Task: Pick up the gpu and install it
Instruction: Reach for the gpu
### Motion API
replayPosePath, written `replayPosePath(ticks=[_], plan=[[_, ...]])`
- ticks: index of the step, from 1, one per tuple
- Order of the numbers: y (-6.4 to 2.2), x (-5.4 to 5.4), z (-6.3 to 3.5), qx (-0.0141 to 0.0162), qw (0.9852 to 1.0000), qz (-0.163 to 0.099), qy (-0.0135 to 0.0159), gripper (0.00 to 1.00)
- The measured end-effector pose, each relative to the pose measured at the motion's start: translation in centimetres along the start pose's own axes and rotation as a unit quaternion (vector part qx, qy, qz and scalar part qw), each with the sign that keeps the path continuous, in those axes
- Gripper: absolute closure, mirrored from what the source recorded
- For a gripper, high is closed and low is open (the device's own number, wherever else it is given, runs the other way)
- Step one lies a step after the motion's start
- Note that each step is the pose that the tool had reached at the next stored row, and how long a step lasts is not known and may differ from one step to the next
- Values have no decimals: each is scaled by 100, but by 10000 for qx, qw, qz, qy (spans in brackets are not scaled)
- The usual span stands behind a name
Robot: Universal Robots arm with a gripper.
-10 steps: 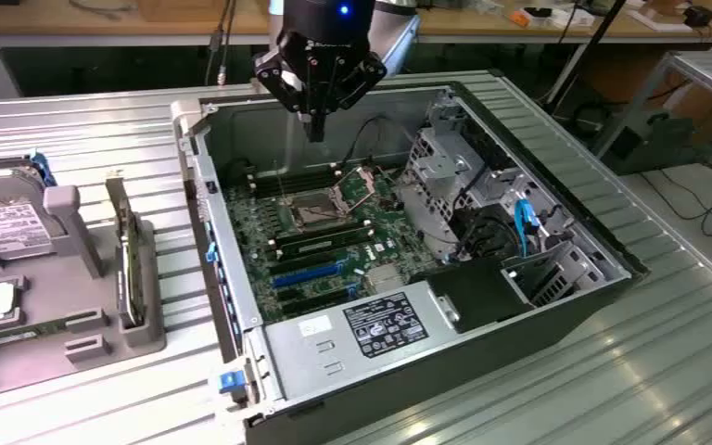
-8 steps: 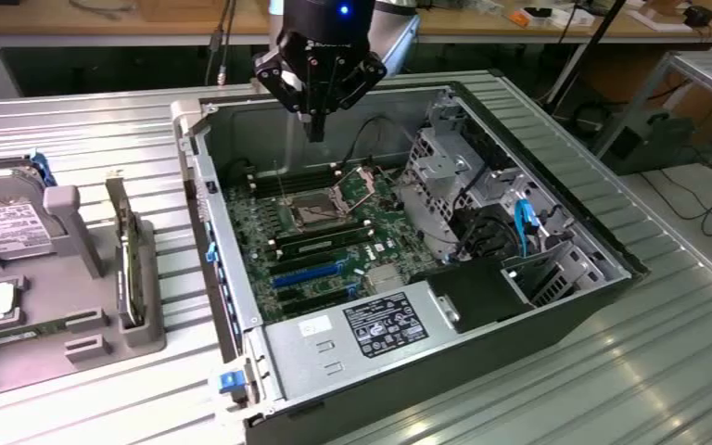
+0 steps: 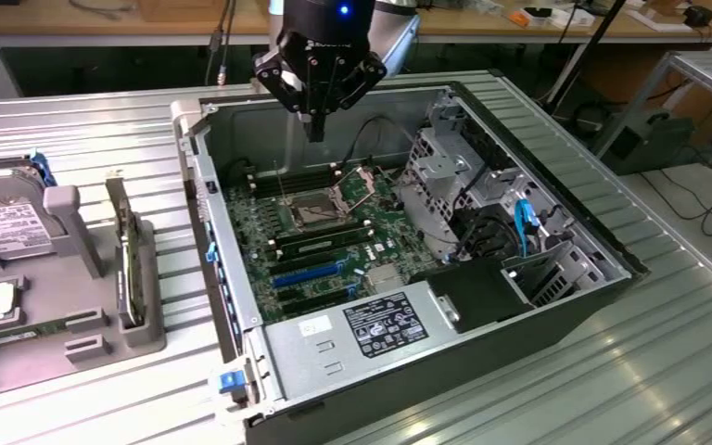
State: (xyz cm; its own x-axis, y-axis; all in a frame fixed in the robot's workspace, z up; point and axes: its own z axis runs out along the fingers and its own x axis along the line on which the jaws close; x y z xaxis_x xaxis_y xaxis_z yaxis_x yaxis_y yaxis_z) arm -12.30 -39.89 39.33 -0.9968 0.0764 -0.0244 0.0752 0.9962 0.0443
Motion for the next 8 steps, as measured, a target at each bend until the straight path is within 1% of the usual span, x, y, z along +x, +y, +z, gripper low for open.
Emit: replayPosePath(ticks=[8], plan=[[-8, 96, -2, 0, 10000, -1, 0, 89]])
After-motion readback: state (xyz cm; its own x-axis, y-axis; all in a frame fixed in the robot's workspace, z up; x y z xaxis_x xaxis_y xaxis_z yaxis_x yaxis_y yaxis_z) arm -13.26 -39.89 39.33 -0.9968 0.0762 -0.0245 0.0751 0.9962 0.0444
